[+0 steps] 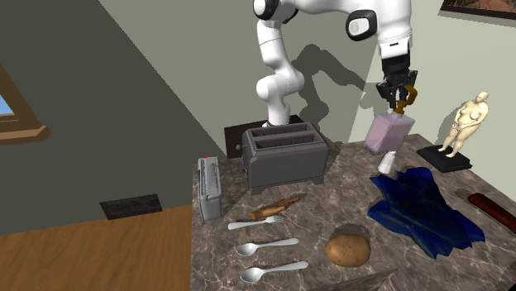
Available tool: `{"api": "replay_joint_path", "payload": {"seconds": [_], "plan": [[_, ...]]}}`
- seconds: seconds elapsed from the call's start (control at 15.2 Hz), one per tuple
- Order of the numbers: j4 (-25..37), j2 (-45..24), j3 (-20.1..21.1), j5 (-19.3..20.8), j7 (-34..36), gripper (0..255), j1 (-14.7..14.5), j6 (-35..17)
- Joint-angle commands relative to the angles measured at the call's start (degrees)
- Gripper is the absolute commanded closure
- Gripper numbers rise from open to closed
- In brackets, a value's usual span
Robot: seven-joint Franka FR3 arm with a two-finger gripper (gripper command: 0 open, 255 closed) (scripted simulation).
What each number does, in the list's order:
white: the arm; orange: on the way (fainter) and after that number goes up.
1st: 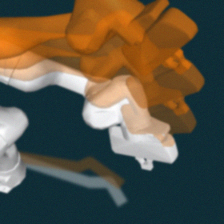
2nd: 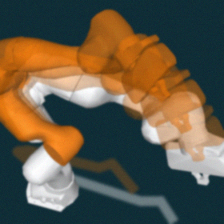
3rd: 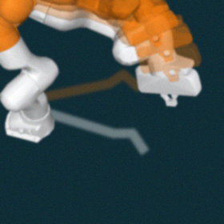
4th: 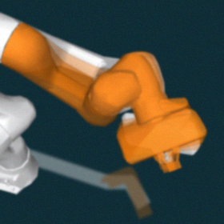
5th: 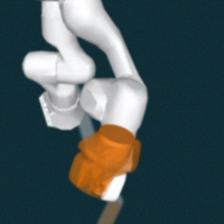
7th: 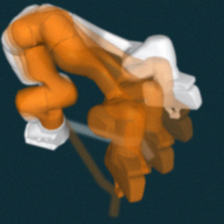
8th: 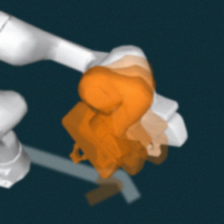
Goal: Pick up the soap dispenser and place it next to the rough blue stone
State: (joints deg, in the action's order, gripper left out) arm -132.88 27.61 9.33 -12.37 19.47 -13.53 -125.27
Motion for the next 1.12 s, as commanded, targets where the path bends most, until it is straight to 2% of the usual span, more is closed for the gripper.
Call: {"api": "replay_joint_path", "payload": {"seconds": [0.0,1.06], "plan": [[-1.5,-0.1,0.0,-0.2,-0.3,255,-0.1,-1.7],[-11.3,-3.5,0.8,-2.1,-2.2,255,-0.9,-14.7]]}}
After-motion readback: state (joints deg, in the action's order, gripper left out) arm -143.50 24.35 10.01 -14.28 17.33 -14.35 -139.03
